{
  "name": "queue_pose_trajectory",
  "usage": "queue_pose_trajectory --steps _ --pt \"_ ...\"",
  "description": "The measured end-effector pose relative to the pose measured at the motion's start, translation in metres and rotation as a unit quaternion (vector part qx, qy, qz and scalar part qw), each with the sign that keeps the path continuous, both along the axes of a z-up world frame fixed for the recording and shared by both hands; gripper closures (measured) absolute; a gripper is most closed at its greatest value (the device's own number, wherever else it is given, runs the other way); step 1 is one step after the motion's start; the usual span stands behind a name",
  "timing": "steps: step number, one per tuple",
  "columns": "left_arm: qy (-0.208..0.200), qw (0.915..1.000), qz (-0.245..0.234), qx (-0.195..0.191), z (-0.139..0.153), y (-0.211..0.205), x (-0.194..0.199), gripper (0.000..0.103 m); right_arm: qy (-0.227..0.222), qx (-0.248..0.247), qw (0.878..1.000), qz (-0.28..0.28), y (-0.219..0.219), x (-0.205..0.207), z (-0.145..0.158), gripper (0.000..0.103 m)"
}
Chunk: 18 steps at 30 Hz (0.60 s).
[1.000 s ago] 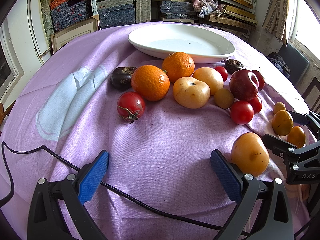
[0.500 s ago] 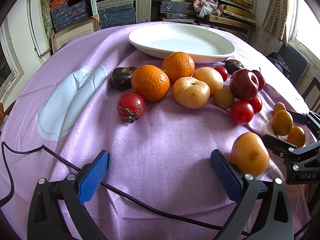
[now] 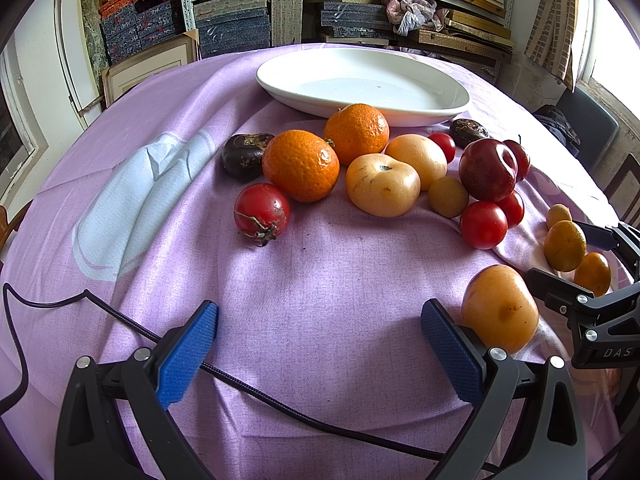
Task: Organize fruits
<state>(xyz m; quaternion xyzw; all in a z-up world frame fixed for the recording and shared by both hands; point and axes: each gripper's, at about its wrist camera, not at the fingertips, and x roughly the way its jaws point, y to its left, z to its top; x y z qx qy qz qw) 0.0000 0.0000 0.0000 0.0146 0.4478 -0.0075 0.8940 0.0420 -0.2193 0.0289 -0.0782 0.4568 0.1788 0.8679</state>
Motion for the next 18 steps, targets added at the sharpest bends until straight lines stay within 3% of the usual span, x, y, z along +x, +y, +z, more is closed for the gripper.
queue_pose_trajectory --steps 18 --pt "0.000 1.0000 -0.008 0.000 -0.0016 0.0011 0.0025 0.003 0.000 0.000 1.000 0.022 -0.0026 -0.0010 -0.0001 0.004"
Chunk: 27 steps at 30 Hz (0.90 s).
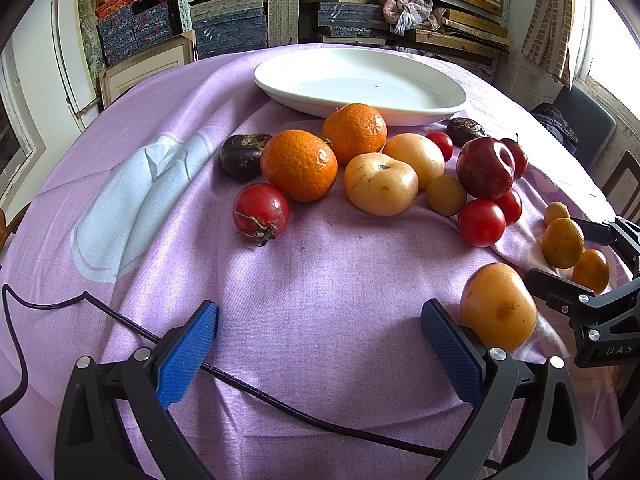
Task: Organize fruits
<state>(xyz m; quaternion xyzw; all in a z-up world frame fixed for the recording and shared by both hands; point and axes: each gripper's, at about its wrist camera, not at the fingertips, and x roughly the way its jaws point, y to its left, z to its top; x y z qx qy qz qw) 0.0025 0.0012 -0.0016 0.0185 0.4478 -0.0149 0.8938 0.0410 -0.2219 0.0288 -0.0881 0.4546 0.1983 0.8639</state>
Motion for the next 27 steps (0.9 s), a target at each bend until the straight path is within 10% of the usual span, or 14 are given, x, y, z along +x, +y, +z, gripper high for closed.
queue_pose_trajectory --steps 21,27 --pt "-0.060 0.9912 -0.105 -0.053 0.035 -0.011 -0.037 0.003 -0.059 0.097 0.992 0.052 -0.077 -0.075 0.038 0.004" --pt "-0.052 0.9881 -0.138 -0.045 0.032 -0.028 -0.039 0.004 -0.034 0.125 0.990 0.062 -0.073 -0.067 0.037 0.030"
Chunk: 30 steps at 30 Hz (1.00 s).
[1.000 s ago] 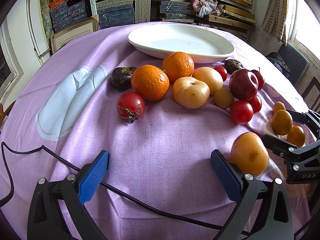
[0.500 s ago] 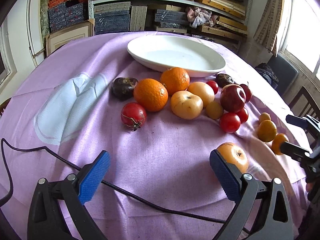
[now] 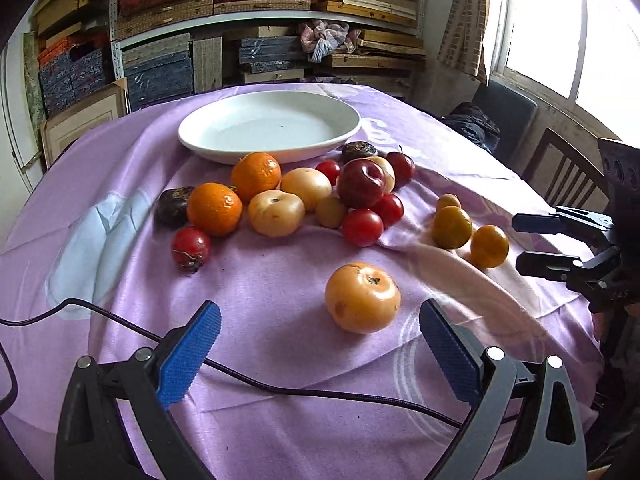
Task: Organize fruits
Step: 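Close the left gripper on the yellow apple while the right gripper grasps an orange, then carry both fruits over the white plate and open both grippers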
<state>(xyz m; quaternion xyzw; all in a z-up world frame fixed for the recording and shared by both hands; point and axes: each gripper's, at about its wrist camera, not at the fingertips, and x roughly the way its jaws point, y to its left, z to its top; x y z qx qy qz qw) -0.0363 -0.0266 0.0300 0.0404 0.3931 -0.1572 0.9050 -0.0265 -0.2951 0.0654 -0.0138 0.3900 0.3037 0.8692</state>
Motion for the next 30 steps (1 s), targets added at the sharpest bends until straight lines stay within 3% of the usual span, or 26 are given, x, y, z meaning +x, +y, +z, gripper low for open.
queue_pose_trajectory --steps 2,7,12,16,21,23,25,30 --pt "0.014 0.9997 -0.015 -0.013 -0.003 -0.002 0.004 0.012 -0.004 -0.013 1.000 0.001 0.004 -0.001 -0.001 0.030" --pt "0.063 0.9964 -0.045 -0.035 -0.016 -0.008 0.016 0.047 -0.001 -0.022 1.000 -0.002 0.010 0.005 -0.003 0.030" --pt "0.067 0.9962 -0.043 -0.036 -0.021 -0.013 0.020 0.049 0.006 -0.027 1.000 0.005 0.013 0.011 -0.007 0.033" --pt "0.059 0.9963 -0.044 -0.045 -0.016 -0.015 0.023 0.050 0.019 -0.026 0.999 0.014 0.017 0.015 -0.011 0.042" --pt "0.052 0.9966 -0.050 -0.041 -0.013 -0.018 0.020 0.050 0.025 -0.027 0.999 0.014 0.018 0.019 -0.015 0.043" --pt "0.052 0.9966 -0.049 -0.040 -0.014 -0.018 0.021 0.055 0.022 -0.028 0.999 0.017 0.020 0.020 -0.015 0.047" --pt "0.054 0.9963 -0.050 -0.044 -0.015 -0.016 0.021 0.058 0.023 -0.031 0.999 0.021 0.021 0.021 -0.015 0.063" --pt "0.051 0.9965 -0.053 -0.041 -0.015 -0.015 0.020 0.058 0.030 -0.025 0.999 0.022 0.020 0.022 -0.016 0.063"
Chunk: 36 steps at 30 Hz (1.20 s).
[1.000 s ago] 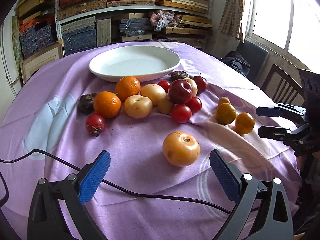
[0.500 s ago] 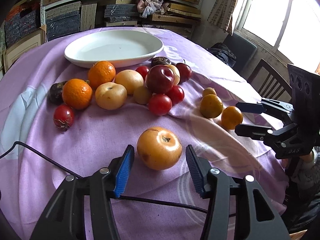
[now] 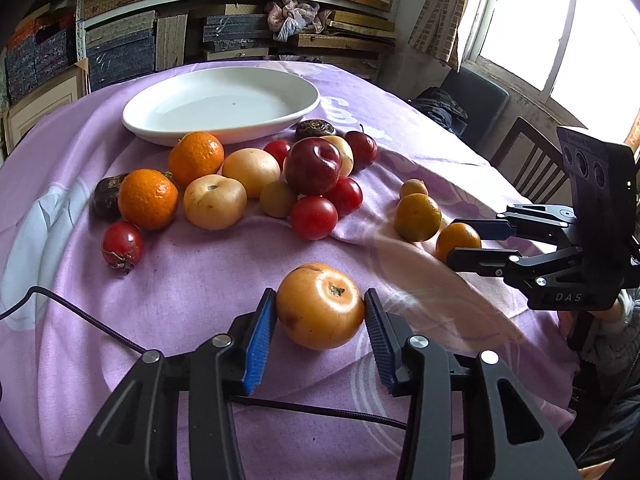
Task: Organize fruits
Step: 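Carry both fruits over the white plate and open both grippers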
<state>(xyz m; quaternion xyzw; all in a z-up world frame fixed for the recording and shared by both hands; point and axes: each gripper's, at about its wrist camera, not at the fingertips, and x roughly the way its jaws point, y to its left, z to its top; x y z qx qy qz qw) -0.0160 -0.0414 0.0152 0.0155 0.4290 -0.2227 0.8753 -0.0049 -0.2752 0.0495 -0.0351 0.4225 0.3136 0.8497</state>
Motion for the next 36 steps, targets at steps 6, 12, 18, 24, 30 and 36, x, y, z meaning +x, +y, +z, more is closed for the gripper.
queue_pose_trajectory --steps 6,12,18,24,30,36 --pt "0.008 0.9998 0.001 -0.018 0.001 0.005 -0.001 0.059 0.005 0.014 1.000 -0.006 -0.005 -0.002 0.000 0.064" --pt "-0.028 0.9987 0.022 -0.037 0.036 0.023 0.005 0.059 -0.017 0.044 0.999 -0.014 -0.014 0.004 0.029 0.064" --pt "-0.071 0.9953 0.065 -0.016 0.084 0.036 0.068 0.059 -0.077 0.064 0.995 0.000 0.005 0.058 0.088 0.064" --pt "-0.037 0.9925 0.116 -0.013 0.074 0.049 0.146 0.059 -0.052 0.047 0.998 0.009 0.049 0.158 0.078 0.064" --pt "-0.012 0.9907 0.135 -0.012 0.052 0.063 0.182 0.059 -0.012 0.024 1.000 0.007 0.078 0.217 0.043 0.064" --pt "0.000 0.9922 0.125 -0.002 0.041 0.059 0.188 0.058 -0.004 -0.003 1.000 0.012 0.093 0.229 0.025 0.063"
